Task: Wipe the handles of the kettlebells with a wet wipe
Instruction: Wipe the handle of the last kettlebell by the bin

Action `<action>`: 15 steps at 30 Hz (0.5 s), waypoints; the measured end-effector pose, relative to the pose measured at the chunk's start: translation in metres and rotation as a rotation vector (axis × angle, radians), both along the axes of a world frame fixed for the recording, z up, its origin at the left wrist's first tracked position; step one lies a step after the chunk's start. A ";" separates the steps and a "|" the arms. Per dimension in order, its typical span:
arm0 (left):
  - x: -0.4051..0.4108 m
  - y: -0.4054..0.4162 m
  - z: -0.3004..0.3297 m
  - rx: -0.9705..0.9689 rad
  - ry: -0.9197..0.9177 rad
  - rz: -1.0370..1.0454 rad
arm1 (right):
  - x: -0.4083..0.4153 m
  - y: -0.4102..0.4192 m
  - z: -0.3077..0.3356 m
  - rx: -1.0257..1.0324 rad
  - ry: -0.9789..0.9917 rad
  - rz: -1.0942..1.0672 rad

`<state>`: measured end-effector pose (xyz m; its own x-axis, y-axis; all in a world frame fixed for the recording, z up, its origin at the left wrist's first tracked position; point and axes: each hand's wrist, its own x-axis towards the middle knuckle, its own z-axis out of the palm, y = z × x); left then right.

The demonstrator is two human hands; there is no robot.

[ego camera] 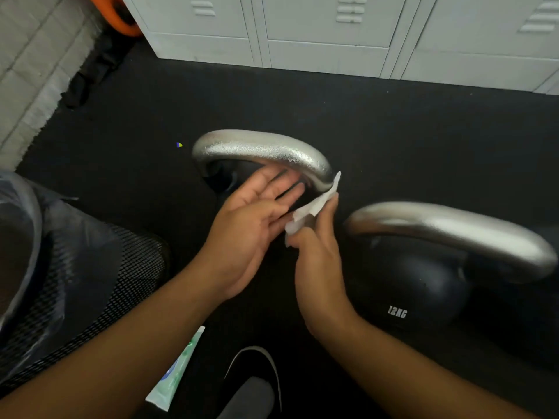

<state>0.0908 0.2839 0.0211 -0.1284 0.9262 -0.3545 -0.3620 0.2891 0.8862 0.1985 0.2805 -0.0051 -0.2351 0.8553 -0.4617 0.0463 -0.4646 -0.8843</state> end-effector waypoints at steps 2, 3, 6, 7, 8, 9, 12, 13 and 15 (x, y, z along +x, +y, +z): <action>-0.003 0.000 0.000 0.008 -0.031 -0.019 | -0.001 0.009 -0.007 -0.020 -0.008 -0.060; -0.004 -0.001 0.000 0.012 -0.046 -0.021 | -0.002 0.015 -0.009 -0.048 -0.008 -0.098; -0.007 0.000 -0.001 0.023 -0.084 -0.035 | -0.001 0.021 -0.011 -0.072 -0.019 -0.128; -0.008 0.000 -0.002 0.024 -0.093 -0.035 | 0.000 0.018 -0.010 -0.040 -0.018 -0.116; -0.009 0.000 -0.002 0.028 -0.096 -0.037 | 0.001 0.014 -0.010 0.003 -0.004 -0.093; -0.009 0.000 -0.002 0.037 -0.091 -0.042 | 0.003 0.009 -0.009 0.041 0.026 -0.064; -0.007 -0.001 -0.001 0.061 -0.063 -0.054 | 0.002 0.007 -0.014 0.097 0.132 -0.080; -0.007 -0.001 -0.001 0.061 -0.057 -0.050 | 0.001 0.010 -0.017 0.113 0.158 -0.110; -0.006 0.000 0.000 0.051 -0.058 -0.038 | -0.002 0.017 -0.021 0.139 0.162 -0.167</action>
